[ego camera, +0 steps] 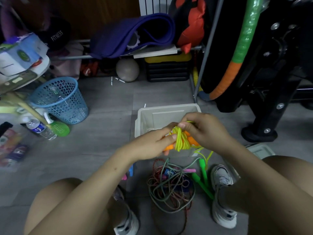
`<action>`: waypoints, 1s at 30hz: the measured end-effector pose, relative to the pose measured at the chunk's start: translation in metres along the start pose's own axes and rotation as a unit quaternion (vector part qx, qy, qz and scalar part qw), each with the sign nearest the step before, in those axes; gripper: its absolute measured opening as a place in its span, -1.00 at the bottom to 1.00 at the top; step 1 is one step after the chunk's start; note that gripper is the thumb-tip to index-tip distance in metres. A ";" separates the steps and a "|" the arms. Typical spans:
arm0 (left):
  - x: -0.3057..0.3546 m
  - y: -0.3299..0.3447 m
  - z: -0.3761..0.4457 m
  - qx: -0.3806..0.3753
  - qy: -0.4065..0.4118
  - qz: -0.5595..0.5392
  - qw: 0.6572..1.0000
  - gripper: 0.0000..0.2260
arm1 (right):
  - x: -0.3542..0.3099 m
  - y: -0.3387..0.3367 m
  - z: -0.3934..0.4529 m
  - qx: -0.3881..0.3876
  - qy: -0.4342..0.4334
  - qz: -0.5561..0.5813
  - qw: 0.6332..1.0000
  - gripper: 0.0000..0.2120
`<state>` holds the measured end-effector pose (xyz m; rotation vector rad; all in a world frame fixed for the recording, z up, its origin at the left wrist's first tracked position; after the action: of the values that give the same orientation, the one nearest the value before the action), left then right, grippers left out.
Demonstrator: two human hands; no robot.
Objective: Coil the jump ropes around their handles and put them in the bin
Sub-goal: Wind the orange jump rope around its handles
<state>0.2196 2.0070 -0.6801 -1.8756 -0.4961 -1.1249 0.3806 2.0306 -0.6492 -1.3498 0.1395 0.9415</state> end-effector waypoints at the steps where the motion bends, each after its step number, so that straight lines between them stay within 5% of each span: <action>1: 0.001 -0.001 -0.001 0.003 -0.003 -0.009 1.000 -0.77 | 0.002 0.001 0.001 0.004 0.003 -0.003 1.000 -0.62; 9: 0.008 0.007 -0.003 -0.007 -0.020 0.232 0.973 -0.84 | 0.000 0.007 0.001 0.038 -0.038 -0.102 0.993 -0.58; 14: 0.004 0.009 -0.007 0.003 0.002 0.198 0.980 -0.87 | 0.019 0.009 0.010 -0.090 0.063 0.168 0.980 -0.66; 18: 0.005 0.010 -0.012 0.000 0.025 0.177 0.984 -0.92 | 0.020 0.005 0.012 -0.160 0.059 0.253 0.952 -0.74; 23: 0.002 0.008 -0.018 0.016 0.020 0.115 0.993 -0.58 | 0.019 0.011 0.009 -0.180 0.079 0.347 0.917 -0.95; 30: 0.007 -0.003 -0.026 0.037 0.050 -0.082 0.995 -0.55 | 0.017 0.004 0.004 -0.216 0.144 0.389 0.884 -0.29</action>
<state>0.2081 1.9860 -0.6668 -1.7301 -0.6354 -1.2831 0.3870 2.0416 -0.6612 -1.8978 0.7856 1.4912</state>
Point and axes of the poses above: each hand's wrist, its own z-axis towards the middle knuckle, its own y-axis out of the palm, x = y × z, the point moved 3 cm from there along z, towards the middle knuckle, and after that the axes turned 2 degrees about -z, right-handed, at the moved point
